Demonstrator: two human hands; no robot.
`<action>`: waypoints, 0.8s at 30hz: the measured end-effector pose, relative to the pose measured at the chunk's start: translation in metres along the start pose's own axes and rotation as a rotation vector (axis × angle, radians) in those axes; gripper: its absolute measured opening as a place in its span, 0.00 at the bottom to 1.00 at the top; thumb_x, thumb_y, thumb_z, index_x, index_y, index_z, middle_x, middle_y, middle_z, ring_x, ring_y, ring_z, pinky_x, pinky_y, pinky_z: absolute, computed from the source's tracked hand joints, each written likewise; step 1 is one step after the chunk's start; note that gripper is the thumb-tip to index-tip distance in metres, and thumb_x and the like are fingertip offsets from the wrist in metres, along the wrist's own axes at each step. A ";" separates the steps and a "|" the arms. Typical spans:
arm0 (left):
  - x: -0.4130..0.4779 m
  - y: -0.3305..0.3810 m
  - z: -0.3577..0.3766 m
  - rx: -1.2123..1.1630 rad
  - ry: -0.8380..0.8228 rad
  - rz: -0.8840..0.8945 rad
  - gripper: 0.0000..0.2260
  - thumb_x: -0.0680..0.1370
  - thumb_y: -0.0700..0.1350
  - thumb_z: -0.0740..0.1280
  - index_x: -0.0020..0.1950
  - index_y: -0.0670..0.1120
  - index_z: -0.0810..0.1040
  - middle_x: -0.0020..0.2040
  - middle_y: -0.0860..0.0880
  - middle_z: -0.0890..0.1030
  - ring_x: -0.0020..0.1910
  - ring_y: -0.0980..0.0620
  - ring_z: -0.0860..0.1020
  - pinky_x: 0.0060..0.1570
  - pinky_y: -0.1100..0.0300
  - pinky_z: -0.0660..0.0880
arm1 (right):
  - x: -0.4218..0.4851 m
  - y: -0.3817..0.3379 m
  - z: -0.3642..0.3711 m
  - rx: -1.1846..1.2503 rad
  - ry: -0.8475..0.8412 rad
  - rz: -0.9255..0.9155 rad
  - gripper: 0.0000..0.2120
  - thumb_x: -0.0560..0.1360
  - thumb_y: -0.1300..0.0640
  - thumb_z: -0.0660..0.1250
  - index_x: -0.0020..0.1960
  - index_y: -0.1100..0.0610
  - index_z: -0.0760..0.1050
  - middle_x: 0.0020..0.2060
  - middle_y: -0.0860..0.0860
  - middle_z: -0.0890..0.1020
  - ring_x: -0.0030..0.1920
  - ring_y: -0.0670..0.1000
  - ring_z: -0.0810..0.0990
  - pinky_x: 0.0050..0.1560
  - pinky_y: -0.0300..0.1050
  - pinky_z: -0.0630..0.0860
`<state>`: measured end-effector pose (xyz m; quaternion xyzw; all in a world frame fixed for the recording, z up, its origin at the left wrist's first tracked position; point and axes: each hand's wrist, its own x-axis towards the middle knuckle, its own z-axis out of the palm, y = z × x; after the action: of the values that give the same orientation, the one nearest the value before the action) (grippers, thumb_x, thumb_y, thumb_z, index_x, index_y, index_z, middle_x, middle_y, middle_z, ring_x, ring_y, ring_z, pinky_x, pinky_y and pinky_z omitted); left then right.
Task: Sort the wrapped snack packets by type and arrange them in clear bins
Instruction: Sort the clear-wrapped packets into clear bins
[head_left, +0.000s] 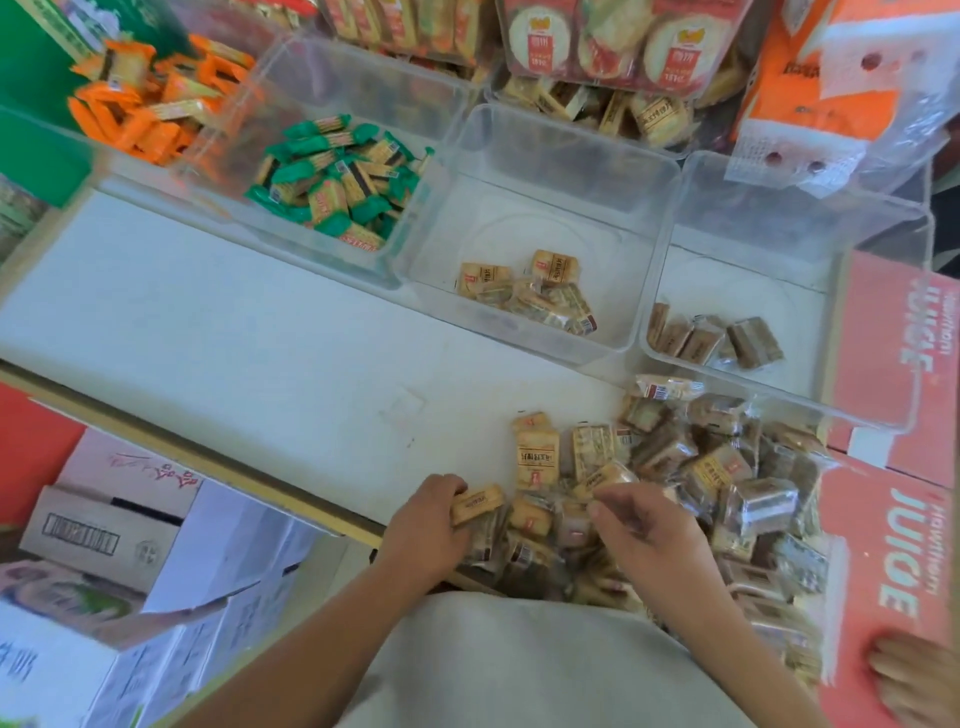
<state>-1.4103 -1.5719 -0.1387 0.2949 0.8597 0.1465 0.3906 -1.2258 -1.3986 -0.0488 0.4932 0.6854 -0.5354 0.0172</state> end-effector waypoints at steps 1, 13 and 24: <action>0.002 0.001 0.000 -0.004 0.026 -0.025 0.14 0.77 0.51 0.71 0.62 0.54 0.74 0.57 0.54 0.78 0.53 0.52 0.79 0.51 0.54 0.78 | 0.000 -0.003 0.005 -0.008 -0.002 0.000 0.05 0.78 0.54 0.71 0.51 0.44 0.81 0.41 0.35 0.83 0.44 0.35 0.80 0.41 0.26 0.73; -0.011 0.051 -0.039 -0.732 -0.057 0.091 0.23 0.67 0.46 0.83 0.60 0.56 0.82 0.45 0.59 0.84 0.44 0.59 0.82 0.47 0.64 0.80 | 0.026 -0.036 0.023 0.037 -0.160 -0.004 0.18 0.73 0.44 0.77 0.62 0.42 0.80 0.51 0.40 0.83 0.55 0.44 0.81 0.56 0.45 0.79; 0.024 -0.007 -0.023 -0.116 -0.186 0.113 0.27 0.77 0.47 0.74 0.75 0.56 0.71 0.69 0.59 0.73 0.69 0.58 0.71 0.66 0.63 0.67 | 0.064 -0.037 0.017 -0.306 -0.028 -0.092 0.19 0.75 0.42 0.73 0.59 0.51 0.77 0.58 0.46 0.79 0.54 0.45 0.79 0.50 0.40 0.74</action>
<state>-1.4429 -1.5626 -0.1414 0.3319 0.7918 0.1896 0.4763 -1.2924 -1.3672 -0.0647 0.4453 0.7807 -0.4316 0.0772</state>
